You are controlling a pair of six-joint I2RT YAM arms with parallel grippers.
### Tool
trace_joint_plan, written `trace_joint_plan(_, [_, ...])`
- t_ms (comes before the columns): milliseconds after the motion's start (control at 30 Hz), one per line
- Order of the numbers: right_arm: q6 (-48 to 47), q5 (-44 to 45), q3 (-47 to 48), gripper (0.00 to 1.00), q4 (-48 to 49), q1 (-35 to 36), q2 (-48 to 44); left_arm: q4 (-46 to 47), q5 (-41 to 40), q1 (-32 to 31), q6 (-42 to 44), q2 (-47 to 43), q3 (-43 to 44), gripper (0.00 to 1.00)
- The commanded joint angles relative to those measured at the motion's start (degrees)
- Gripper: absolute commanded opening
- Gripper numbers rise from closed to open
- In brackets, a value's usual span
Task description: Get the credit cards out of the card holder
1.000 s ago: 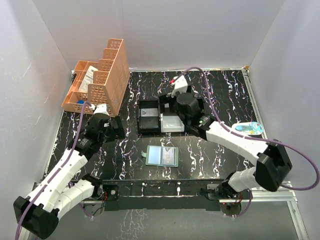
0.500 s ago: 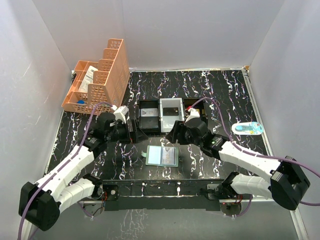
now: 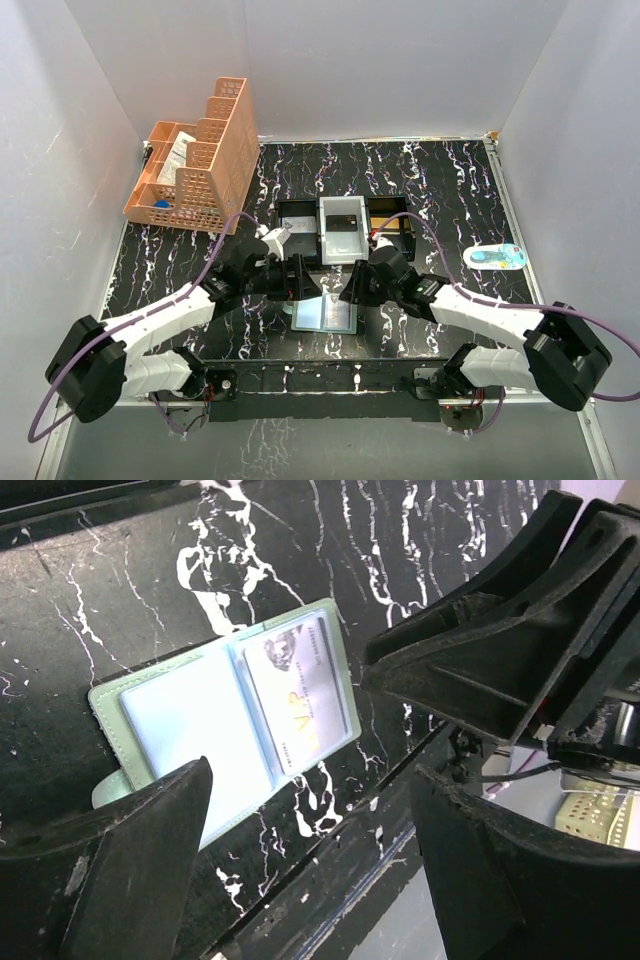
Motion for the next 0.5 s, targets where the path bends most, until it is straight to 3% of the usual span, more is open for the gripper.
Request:
trace_joint_plan(0, [-0.25, 0.58, 1.23, 0.29, 2.22, 0.11, 2.46, 7.37, -2.67, -1.38, -2.06, 3.01, -0.74, 0.77])
trace_joint_plan(167, [0.22, 5.58, -0.06, 0.31, 1.37, 0.15, 2.33, 5.94, -4.09, -2.40, -1.42, 8.78, 1.87, 0.74])
trace_joint_plan(300, [2.07, 1.76, -3.38, 0.28, 7.97, 0.14, 1.29, 7.79, -4.17, -3.79, -3.21, 11.47, 2.09, 0.72])
trace_joint_plan(467, [1.80, 1.44, -3.69, 0.26, 7.96, 0.11, 3.96, 11.68, -4.76, -5.71, -4.82, 14.79, 0.82, 0.65])
